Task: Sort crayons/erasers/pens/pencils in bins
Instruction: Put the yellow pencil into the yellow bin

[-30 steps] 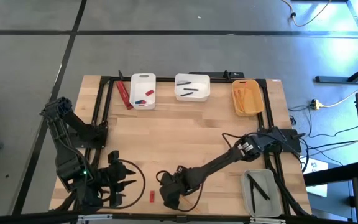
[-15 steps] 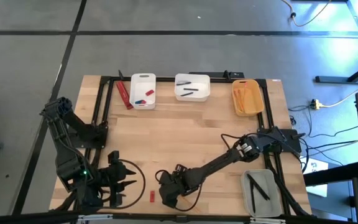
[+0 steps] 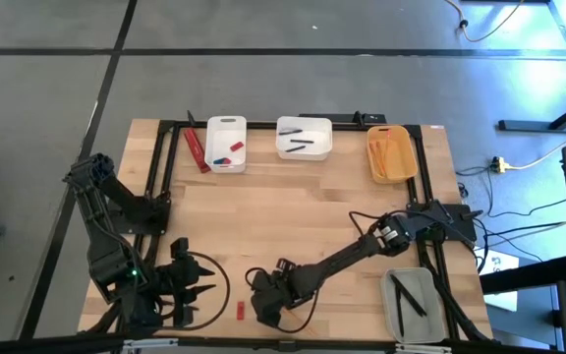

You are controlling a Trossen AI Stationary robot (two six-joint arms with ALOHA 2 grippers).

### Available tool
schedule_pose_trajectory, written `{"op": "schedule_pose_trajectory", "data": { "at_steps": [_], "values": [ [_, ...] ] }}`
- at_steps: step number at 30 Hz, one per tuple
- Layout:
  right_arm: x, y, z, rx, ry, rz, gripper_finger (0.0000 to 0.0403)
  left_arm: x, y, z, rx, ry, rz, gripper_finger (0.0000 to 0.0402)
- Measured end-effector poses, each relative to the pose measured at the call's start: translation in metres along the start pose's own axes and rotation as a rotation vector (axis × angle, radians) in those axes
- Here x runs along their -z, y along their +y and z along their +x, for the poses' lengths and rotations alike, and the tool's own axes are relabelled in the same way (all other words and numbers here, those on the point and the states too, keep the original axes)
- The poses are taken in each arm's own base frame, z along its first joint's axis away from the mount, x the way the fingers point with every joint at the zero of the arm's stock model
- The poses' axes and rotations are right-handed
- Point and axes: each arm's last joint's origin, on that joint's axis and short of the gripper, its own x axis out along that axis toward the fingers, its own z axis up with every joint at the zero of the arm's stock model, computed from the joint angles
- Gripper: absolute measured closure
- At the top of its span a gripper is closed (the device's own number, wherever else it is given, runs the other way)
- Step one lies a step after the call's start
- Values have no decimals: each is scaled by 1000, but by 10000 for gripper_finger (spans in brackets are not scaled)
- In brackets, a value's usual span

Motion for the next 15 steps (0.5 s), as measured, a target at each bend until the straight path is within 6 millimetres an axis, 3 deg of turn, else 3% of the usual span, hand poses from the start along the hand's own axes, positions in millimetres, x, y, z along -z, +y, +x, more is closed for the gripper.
{"op": "schedule_pose_trajectory", "data": {
  "at_steps": [15],
  "values": [
    [1, -2, 1, 9, 12, -4, 344, 0, 0, 0, -1, 0, 1, 282]
  ]
}}
